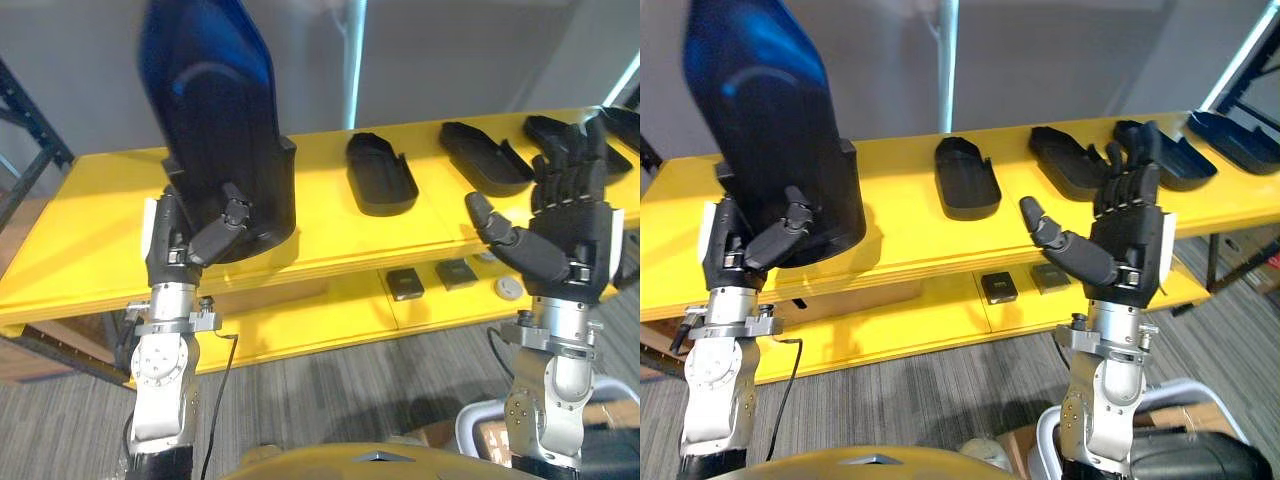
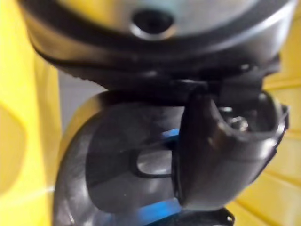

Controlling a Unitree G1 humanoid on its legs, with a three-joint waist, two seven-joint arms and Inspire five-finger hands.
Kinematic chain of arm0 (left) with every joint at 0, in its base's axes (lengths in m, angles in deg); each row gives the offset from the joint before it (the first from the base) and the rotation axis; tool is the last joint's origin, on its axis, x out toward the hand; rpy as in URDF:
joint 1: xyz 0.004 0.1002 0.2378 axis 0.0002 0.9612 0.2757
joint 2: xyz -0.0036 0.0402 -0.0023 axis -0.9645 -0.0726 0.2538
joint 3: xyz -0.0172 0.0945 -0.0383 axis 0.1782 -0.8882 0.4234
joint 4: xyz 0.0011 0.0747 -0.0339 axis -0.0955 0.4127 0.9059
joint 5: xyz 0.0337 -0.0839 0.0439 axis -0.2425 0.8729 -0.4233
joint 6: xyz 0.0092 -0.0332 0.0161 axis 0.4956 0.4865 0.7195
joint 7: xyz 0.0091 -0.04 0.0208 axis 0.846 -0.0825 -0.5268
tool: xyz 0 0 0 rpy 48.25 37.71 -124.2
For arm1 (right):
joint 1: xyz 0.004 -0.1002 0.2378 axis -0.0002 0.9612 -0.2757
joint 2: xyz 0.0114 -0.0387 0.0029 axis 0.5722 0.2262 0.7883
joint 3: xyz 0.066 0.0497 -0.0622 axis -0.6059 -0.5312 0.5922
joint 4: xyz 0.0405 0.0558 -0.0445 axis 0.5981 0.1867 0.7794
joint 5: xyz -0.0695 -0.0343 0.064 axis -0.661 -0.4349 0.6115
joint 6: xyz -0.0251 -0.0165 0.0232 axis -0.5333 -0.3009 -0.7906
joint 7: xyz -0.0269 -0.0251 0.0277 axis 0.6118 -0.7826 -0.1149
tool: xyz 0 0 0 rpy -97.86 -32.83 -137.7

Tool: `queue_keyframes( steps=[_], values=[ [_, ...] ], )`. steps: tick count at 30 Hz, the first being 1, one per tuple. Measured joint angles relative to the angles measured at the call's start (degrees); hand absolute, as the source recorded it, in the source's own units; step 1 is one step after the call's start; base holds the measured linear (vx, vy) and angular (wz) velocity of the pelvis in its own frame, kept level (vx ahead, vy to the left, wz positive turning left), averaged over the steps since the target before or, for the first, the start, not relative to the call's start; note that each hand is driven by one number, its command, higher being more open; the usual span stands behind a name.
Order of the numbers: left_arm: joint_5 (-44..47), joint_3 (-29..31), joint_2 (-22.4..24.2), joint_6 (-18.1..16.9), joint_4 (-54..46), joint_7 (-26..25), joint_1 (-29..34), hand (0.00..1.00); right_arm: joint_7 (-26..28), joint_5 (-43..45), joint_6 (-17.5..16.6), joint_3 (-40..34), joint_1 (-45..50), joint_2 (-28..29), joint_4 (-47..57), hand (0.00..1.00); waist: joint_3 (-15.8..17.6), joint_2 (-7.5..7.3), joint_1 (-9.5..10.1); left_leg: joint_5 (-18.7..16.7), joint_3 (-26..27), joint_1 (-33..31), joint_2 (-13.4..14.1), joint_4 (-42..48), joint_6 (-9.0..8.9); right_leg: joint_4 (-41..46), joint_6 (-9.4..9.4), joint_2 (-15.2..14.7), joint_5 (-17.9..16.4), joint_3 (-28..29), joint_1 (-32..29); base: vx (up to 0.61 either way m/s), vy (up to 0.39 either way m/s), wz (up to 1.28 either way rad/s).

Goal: Walk over and take three plastic housings, then place them on the shelf

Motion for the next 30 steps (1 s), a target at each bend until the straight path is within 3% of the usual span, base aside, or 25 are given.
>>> queue_keyframes(
  steps=[5, 11, 16, 21, 28, 29, 30],
  values=[
    [1.15, 0.04, -4.8, 1.7, 16.45, -0.63, -8.6, 0.0, 13.04, 3.7, 3.53, 5.37, 1.34, -3.74, -0.43, 1.0, 0.83, 1.28, -2.31, 2.22, 2.01, 0.0, -0.72, -2.87, 0.44, 0.43, 0.53, -0.18, 0.95, 2.12, -2.95, -0.05, 0.025, -0.18],
    [9.11, 0.52, -7.59, 1.8, 26.74, -4.84, -15.71, 0.0, 19.8, 3.73, 6.53, 10.95, -0.3, -10.13, -2.49, 1.0, 2.06, 2.7, -2.58, 3.88, 2.65, -1.73, -1.21, -4.14, 0.85, 2.61, 0.5, -0.34, 0.93, 3.42, -7.14, -0.01, 0.001, -0.05],
    [11.97, 0.59, -7.95, 2.21, 31.29, -8.27, -21.11, 0.0, 21.23, 4.03, 8.36, 14.43, -6.13, -14.15, -5.04, 1.0, 5.5, 3.84, -2.67, 4.62, 2.57, -2.71, -1.71, -4.02, 1.26, 4.46, 0.42, -0.83, 0.81, 3.94, -9.04, -0.05, 0.004, 0.0],
    [16.99, 0.6, -9.05, 2.57, 33.19, -10.28, -24.36, 0.0, 23.15, 6.1, 9.24, 19.61, -11.33, -14.63, -5.01, 1.0, 7.7, 3.97, -3.57, 6.04, 1.87, -5.32, -1.95, -3.97, 1.55, 6.42, 0.37, -1.2, 0.77, 3.78, -12.19, -0.08, -0.015, 0.08],
    [23.12, 0.75, -9.68, 9.71, 33.04, -6.63, -28.32, 0.0, 22.48, 5.9, 11.63, 26.81, -13.93, -14.73, -4.26, 1.0, 9.61, 4.37, -2.61, 7.54, -0.47, -8.09, -2.32, -3.9, 1.78, 8.64, 0.21, -2.21, 0.1, 1.58, -14.2, -0.06, -0.017, 0.19],
    [23.26, 0.76, -9.75, 10.13, 32.83, -6.32, -28.54, 1.0, 22.14, 5.86, 11.69, 26.99, -14.24, -14.96, -4.17, 1.0, 9.88, 4.39, -2.37, 7.58, -0.49, -8.15, -2.4, -3.89, 1.78, 8.83, 0.22, -2.31, 0.08, 1.57, -14.3, -0.02, -0.004, 0.11],
    [23.3, 0.77, -9.98, 10.74, 32.1, -6.0, -28.55, 1.0, 21.34, 5.86, 11.72, 27.42, -14.8, -15.42, -4.07, 1.0, 10.02, 4.44, -2.25, 7.63, -0.5, -8.49, -2.5, -3.85, 1.81, 8.97, 0.23, -2.42, 0.08, 1.5, -14.61, -0.03, 0.0, 0.06]
  ],
)
